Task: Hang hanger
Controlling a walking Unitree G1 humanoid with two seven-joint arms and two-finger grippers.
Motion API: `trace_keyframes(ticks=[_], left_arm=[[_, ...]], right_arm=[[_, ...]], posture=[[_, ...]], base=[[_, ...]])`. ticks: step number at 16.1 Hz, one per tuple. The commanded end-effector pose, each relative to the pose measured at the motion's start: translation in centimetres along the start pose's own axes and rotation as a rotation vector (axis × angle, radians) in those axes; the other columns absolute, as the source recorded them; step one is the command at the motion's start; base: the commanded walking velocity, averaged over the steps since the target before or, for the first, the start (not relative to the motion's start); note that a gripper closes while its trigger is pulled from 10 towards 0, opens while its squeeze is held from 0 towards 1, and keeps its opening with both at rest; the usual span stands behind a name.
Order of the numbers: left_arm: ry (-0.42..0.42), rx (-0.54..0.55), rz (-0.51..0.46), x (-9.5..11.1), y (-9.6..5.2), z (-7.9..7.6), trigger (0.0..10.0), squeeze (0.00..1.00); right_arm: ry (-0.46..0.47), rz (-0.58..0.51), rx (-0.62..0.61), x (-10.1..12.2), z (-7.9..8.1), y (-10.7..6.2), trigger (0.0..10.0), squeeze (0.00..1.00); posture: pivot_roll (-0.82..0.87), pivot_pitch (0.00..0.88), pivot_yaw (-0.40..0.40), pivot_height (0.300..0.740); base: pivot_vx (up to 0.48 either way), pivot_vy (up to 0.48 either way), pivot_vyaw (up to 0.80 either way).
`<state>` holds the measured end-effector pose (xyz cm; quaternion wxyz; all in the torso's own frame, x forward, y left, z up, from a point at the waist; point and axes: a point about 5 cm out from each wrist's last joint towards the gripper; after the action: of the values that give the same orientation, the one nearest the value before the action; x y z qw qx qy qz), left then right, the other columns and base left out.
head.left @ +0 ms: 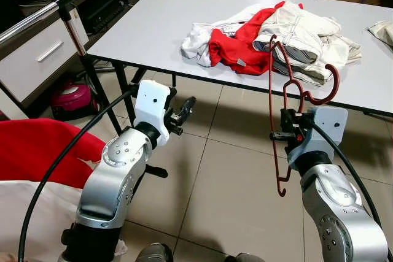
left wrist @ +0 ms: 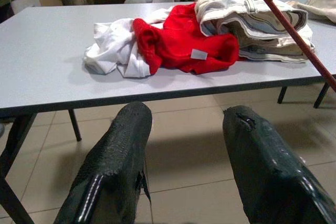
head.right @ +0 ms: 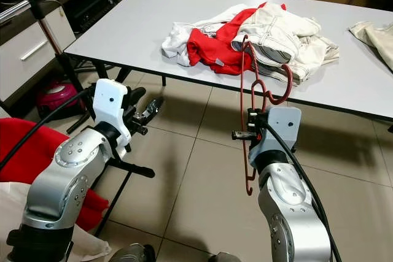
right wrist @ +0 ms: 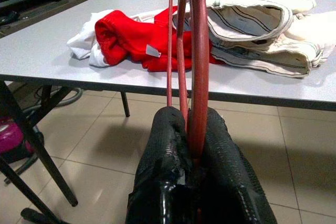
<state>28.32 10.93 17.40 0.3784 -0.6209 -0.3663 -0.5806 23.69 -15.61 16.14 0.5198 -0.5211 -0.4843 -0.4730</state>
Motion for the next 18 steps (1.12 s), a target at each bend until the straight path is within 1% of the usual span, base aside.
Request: trace_keyframes(ticks=[1, 7, 18], left_arm=[[0.020, -0.020, -0.017, 0.56, 0.18, -0.22, 10.0, 0.00], [0.021, -0.025, -0.016, 0.53, 0.23, -0.26, 10.0, 0.00], [0.023, -0.028, -0.019, 0.57, 0.30, -0.20, 10.0, 0.00]], right_arm=[[-0.008, 0.002, -0.007, 0.04, -0.03, 0.14, 10.0, 0.00], [-0.008, 0.006, -0.014, -0.02, -0.14, 0.11, 10.0, 0.00], [-0.012, 0.004, -0.022, 0.01, -0.17, 0.15, 10.0, 0.00]], posture=[[-0.02, 0.074, 0.009, 0.740], [-0.02, 0.075, 0.011, 0.740], [-0.02, 0.072, 0.014, 0.740]], base=[[0.000, 0.000, 0.00], [0.000, 0.000, 0.00], [0.000, -0.351, 0.00]])
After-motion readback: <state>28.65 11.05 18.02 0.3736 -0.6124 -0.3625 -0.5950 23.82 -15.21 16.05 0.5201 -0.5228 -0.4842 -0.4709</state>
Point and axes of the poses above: a point about 5 cm out from each wrist's last joint towards the gripper, its own y axis pointing out of the wrist towards the gripper, its own x axis along the axis of the wrist's last joint, z = x × y, and after that the axes turned 5 degrees about -y, right-handed
